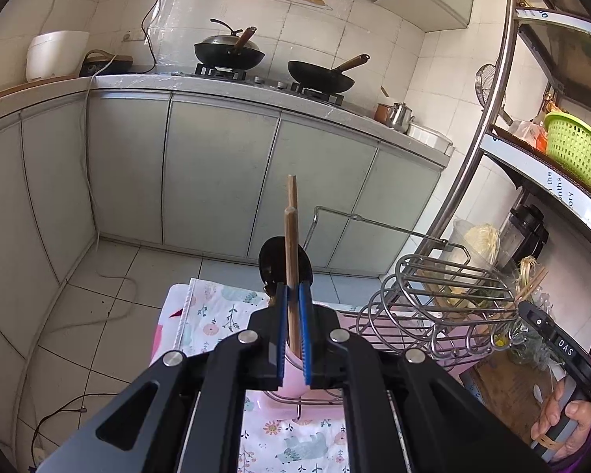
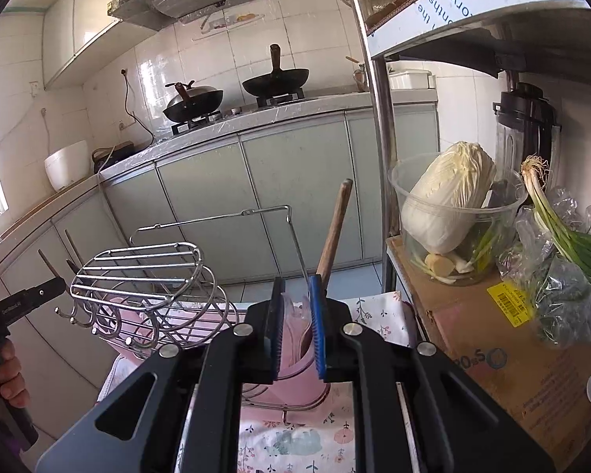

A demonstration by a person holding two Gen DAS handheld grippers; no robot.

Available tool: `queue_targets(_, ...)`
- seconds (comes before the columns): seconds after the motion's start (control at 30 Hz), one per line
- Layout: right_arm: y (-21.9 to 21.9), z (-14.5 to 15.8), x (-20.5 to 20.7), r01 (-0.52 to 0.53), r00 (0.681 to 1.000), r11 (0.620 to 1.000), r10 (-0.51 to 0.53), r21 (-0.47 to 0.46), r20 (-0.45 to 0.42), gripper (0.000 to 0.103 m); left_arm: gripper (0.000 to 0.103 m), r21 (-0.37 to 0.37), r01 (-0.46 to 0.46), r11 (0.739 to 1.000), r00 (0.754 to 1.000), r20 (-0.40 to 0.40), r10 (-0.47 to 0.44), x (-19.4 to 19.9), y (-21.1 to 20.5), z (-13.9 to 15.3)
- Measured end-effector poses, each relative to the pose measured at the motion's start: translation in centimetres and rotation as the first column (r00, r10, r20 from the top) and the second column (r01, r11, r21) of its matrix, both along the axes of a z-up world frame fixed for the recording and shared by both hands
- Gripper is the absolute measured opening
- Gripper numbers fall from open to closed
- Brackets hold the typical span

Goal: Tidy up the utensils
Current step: 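Lift both held utensils upright and carry them above the pink cup, then lower the utensils into the pink cup and open both tools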

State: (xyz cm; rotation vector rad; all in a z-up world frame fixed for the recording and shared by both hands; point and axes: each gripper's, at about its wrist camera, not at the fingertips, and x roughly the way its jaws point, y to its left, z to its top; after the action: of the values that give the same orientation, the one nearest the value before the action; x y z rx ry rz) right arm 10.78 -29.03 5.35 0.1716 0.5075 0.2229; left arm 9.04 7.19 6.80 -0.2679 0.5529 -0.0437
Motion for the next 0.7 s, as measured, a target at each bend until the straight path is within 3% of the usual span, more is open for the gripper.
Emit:
queue_targets(0.5,0.7,-0.3,-0.6,0.005,1.000,1.000,-0.006,0.014,0.030,0.013,0.006,0.015,-0.026,1.000,0.999,-0.022,0.026,0.2,-0.5,-0.8)
queue_targets(0.7,0.9,-0.5,-1.0,0.008,0.998,1.000,-0.009,0.028,0.055,0.014,0.014,0.014,-0.052,0.999,0.998,-0.043,0.052,0.2,-0.8,-1.2)
